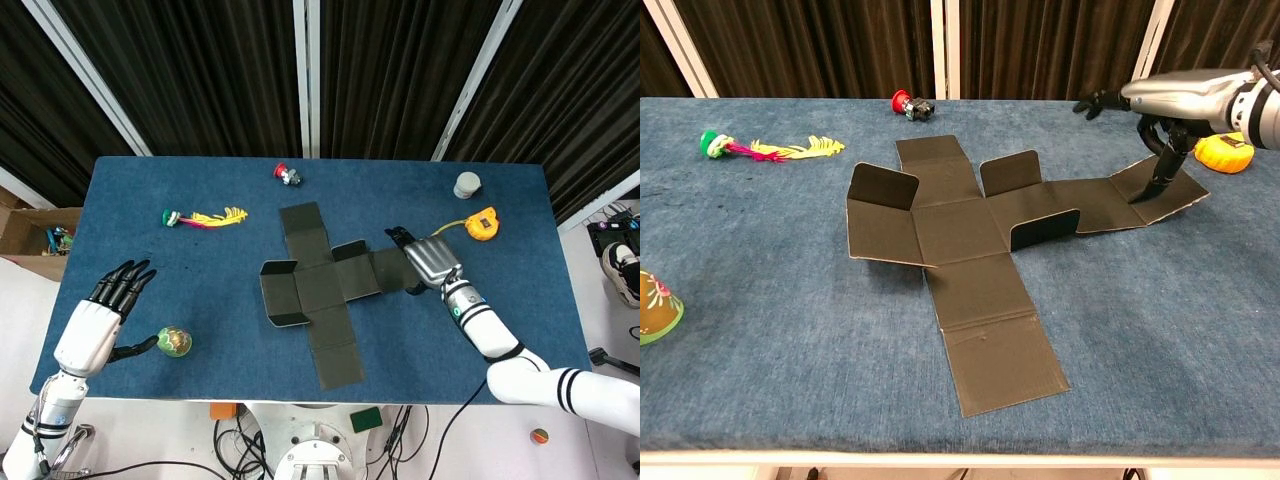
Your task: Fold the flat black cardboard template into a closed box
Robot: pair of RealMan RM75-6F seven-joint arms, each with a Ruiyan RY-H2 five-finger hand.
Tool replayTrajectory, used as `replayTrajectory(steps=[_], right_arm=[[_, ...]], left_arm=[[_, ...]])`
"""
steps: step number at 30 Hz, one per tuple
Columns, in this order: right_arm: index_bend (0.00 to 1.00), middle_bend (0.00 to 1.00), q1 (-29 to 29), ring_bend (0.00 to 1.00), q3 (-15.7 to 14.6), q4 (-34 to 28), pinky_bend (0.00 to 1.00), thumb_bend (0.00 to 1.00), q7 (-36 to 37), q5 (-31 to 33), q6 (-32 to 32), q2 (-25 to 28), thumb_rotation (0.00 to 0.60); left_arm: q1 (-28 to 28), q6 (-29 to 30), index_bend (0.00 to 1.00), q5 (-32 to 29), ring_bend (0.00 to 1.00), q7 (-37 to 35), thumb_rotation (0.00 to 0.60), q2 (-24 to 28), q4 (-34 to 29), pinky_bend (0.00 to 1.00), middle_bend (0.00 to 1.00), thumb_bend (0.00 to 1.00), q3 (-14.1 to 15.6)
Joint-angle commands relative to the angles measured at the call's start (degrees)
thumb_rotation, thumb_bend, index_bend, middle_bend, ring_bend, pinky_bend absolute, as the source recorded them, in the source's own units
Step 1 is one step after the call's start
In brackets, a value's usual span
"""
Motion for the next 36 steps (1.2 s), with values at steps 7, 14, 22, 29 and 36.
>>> replayTrajectory(steps=[7,14,22,29,36], right_arm=[[0.0,0.05,15.1,0.68,-3.81,3.19,1.0,0.09,-7.54,26.19,-13.32,-1.29,0.6],[0.0,0.05,21.26,0.68,-8.77,6.63,1.0,0.13,-8.72,33.05,-13.8,-3.88,0.6],[0.0,0.05,23.42,0.68,-11.87,9.88,1.0,0.13,-8.5,35.57,-11.08,-7.43,0.6],[0.0,0.06,22.97,0.68,-12.5,10.76,1.0,0.13,-8.69,33.99,-7.38,-9.91,0.6],[0.0,0.07,22.85,0.68,-12.66,10.86,1.0,0.13,-8.99,34.02,-7.15,-10.65,0.6]], left_arm=[[0.14,-0.3,0.07,-0.48,0.01,-0.63,0.6,-0.33,0.85,0.16,0.04,0.02,0.26],[0.15,-0.23,0.07,-0.59,0.01,-0.94,0.6,-0.46,1.19,0.16,0.04,0.02,0.23],[0.22,-0.32,0.07,-0.94,0.01,-1.67,0.6,-0.76,1.94,0.16,0.04,0.02,0.28],[0.23,-0.35,0.07,-1.12,0.01,-2.31,0.6,-1.0,2.52,0.16,0.04,0.02,0.33],[0.29,-0.3,0.07,-1.22,0.01,-2.94,0.6,-1.27,3.17,0.16,0.04,0.02,0.43]])
